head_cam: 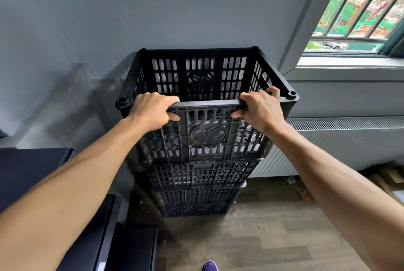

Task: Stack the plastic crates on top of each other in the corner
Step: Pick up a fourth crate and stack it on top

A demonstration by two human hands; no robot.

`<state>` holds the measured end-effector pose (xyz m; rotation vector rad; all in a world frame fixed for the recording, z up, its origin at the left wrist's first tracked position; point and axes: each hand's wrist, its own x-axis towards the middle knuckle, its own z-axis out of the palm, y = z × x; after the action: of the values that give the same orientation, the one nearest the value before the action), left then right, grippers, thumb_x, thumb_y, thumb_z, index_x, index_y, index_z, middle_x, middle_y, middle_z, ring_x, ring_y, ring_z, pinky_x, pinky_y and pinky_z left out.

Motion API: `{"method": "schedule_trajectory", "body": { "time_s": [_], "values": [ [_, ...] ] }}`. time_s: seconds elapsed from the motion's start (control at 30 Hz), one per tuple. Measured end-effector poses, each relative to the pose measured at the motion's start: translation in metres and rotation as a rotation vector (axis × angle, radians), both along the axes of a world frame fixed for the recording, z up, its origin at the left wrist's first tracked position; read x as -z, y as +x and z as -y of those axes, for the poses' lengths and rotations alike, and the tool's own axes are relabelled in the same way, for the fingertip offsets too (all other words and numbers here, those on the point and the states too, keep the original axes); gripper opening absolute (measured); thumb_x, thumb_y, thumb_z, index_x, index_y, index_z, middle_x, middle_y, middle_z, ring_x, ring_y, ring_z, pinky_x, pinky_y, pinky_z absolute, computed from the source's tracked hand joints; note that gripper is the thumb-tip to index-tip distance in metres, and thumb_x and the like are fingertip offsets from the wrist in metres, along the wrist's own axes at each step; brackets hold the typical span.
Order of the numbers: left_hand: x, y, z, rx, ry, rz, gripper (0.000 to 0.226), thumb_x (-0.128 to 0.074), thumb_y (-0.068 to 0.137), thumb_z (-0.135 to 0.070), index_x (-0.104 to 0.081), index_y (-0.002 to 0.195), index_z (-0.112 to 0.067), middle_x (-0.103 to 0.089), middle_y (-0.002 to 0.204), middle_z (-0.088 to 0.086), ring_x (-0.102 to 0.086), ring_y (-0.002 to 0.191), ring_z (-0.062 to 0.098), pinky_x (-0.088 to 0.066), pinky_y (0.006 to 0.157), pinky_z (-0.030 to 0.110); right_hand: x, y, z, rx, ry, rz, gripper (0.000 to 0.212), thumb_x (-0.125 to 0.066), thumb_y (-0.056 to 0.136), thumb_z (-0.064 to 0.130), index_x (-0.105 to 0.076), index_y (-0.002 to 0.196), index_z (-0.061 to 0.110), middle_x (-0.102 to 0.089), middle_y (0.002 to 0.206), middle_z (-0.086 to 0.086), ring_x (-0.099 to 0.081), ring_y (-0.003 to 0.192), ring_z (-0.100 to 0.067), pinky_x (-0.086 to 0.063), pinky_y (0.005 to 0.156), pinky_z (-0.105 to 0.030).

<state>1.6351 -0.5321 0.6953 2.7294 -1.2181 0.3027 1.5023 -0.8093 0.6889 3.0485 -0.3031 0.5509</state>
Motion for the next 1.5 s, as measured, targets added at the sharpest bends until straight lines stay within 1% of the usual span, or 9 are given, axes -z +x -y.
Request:
{"method": "schedule_trajectory", "body": {
  "time_s": [0.13,0.3,0.4,0.63,0.77,0.87,1.2,1.33,1.5],
  "values": [
    [0.009,-0.009,0.004,0.039,0.006,0.062,0.024,-0.065,0.088,-0.048,-0.051,0.084,-0.028,-0.055,0.061,-0.007,-0.063,0.069,0.028,-0.038,0.06,0.033,0.018,-0.018,0.001,0.039,-0.05,0.034,0.044,-0.051,0.078,0.07,-0.059,0.085,0.027,-0.067,0.081,0.01,-0.061,0.081,-0.019,-0.027,0.096,-0.046],
    [0.004,-0.009,0.007,0.068,0.005,0.127,0.03,-0.066,0.088,-0.044,-0.044,0.079,-0.027,-0.061,0.061,-0.004,-0.064,0.066,0.027,-0.037,0.058,0.032,0.029,-0.023,0.0,0.074,-0.085,0.126,0.035,-0.055,0.083,0.06,-0.06,0.089,0.025,-0.065,0.079,0.008,-0.058,0.078,-0.019,-0.026,0.092,-0.043],
    [-0.004,-0.007,0.012,0.075,0.014,0.167,0.03,-0.066,0.089,-0.044,-0.045,0.08,-0.024,-0.061,0.063,-0.004,-0.063,0.066,0.027,-0.033,0.059,0.032,0.025,-0.018,0.006,0.078,-0.062,0.135,0.039,-0.056,0.082,0.063,-0.058,0.086,0.024,-0.065,0.079,0.008,-0.058,0.078,-0.019,-0.025,0.091,-0.043],
    [0.015,-0.004,0.001,0.039,0.017,0.117,0.026,-0.064,0.089,-0.047,-0.052,0.084,-0.025,-0.06,0.062,-0.005,-0.058,0.061,0.024,-0.031,0.057,0.031,0.034,-0.01,0.001,0.035,-0.07,0.075,0.044,-0.055,0.08,0.067,-0.061,0.093,0.025,-0.066,0.081,0.009,-0.059,0.08,-0.019,-0.025,0.091,-0.042],
    [0.011,-0.002,0.002,0.041,0.017,0.063,0.029,-0.064,0.088,-0.049,-0.05,0.083,-0.025,-0.056,0.06,-0.006,-0.051,0.059,0.022,-0.034,0.059,0.032,0.029,-0.005,0.003,0.022,-0.055,0.051,0.042,-0.059,0.079,0.067,-0.058,0.088,0.026,-0.065,0.079,0.009,-0.06,0.082,-0.019,-0.026,0.093,-0.044],
    [0.01,-0.001,-0.001,0.022,-0.004,0.041,0.028,-0.065,0.087,-0.049,-0.053,0.084,-0.024,-0.052,0.058,-0.007,-0.051,0.058,0.021,-0.036,0.06,0.032,0.023,-0.003,0.001,0.007,-0.049,0.063,0.04,-0.062,0.078,0.065,-0.056,0.083,0.026,-0.065,0.078,0.011,-0.06,0.082,-0.017,-0.025,0.094,-0.043],
    [0.014,-0.004,-0.003,0.054,-0.02,0.072,0.031,-0.066,0.087,-0.049,-0.049,0.079,-0.024,-0.047,0.053,-0.009,-0.05,0.055,0.02,-0.037,0.058,0.031,0.023,-0.015,-0.002,0.026,-0.062,0.083,0.039,-0.062,0.078,0.065,-0.059,0.083,0.026,-0.063,0.074,0.011,-0.059,0.078,-0.017,-0.027,0.093,-0.043],
    [0.012,-0.006,-0.003,0.048,-0.023,0.069,0.03,-0.066,0.086,-0.05,-0.052,0.082,-0.023,-0.051,0.056,-0.008,-0.052,0.058,0.021,-0.038,0.059,0.032,0.021,-0.017,-0.004,0.03,-0.046,0.076,0.039,-0.062,0.078,0.064,-0.057,0.081,0.026,-0.064,0.075,0.01,-0.059,0.077,-0.018,-0.027,0.092,-0.044],
    [0.013,-0.006,-0.001,0.05,-0.024,0.054,0.035,-0.066,0.085,-0.05,-0.042,0.077,-0.026,-0.054,0.059,-0.007,-0.057,0.062,0.024,-0.046,0.062,0.035,0.023,-0.018,-0.002,0.026,-0.048,0.084,0.039,-0.062,0.077,0.065,-0.055,0.08,0.026,-0.064,0.075,0.011,-0.059,0.078,-0.018,-0.028,0.092,-0.044]
  ]
}}
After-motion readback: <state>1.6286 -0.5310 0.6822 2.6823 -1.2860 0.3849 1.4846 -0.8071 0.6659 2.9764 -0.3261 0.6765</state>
